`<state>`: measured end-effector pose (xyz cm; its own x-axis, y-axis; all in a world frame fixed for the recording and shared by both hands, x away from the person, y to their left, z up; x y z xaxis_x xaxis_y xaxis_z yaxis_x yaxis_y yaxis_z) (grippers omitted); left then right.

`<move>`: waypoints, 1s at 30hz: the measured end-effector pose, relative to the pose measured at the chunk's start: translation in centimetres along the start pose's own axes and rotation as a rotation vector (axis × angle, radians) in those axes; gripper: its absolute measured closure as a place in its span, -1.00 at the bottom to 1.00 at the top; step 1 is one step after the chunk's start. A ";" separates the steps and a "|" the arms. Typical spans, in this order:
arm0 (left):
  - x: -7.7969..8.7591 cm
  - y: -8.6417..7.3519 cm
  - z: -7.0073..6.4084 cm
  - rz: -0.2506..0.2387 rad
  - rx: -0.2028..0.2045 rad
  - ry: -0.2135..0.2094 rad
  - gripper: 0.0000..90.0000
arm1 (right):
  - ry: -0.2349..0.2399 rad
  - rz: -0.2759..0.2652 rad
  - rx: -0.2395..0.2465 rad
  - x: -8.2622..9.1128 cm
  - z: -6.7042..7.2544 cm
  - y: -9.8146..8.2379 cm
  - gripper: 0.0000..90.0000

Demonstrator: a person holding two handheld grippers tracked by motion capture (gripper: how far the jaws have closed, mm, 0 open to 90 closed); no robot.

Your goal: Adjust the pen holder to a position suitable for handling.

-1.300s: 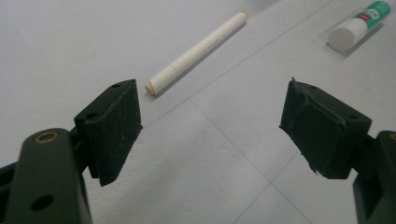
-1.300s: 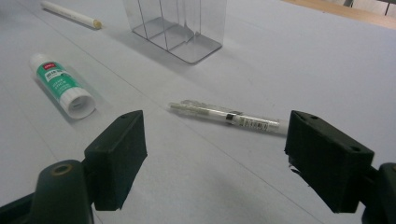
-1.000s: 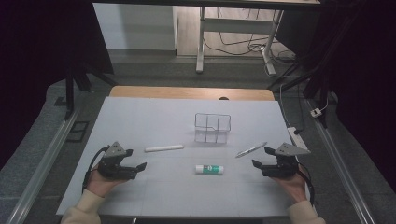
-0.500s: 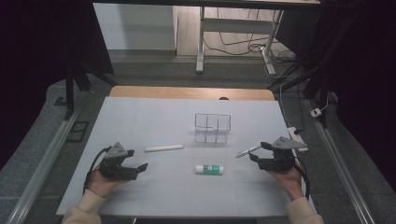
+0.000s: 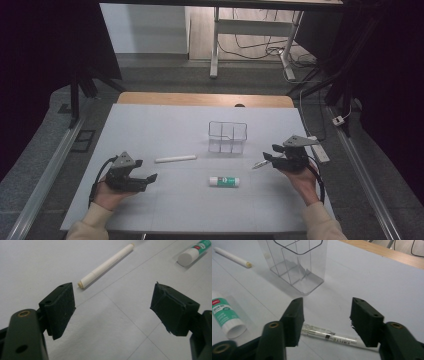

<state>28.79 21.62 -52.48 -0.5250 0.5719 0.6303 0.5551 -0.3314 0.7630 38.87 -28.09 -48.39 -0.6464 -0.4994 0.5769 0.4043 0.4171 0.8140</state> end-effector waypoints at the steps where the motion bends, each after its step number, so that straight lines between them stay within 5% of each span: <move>1: 0.0 0.0 0.0 0.001 0.000 -0.001 -0.56 | 0.000 0.000 0.000 0.0 0.0 0.0 0.12; 16: -0.1 -0.1 0.2 0.012 0.005 -0.004 -0.55 | -0.045 0.049 0.019 -2.7 -0.3 1.5 0.94; 30: -0.1 0.0 0.1 0.019 0.005 -0.011 -0.56 | -0.053 0.077 -0.018 -4.8 -0.6 1.7 0.98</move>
<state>28.90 21.62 -52.58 -0.5074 0.5739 0.6428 0.5678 -0.3385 0.7503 43.01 -25.45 -49.71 -0.6461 -0.4257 0.6334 0.4648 0.4388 0.7690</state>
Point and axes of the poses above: each handheld gripper's, and its own axes: x roughly backward along the jaws, y roughly out of its top, z roughly to its left, the point moved 2 cm from there along -x, roughly forward along the jaws, and after that the axes turned 3 degrees about -y, right-handed, at the moved point
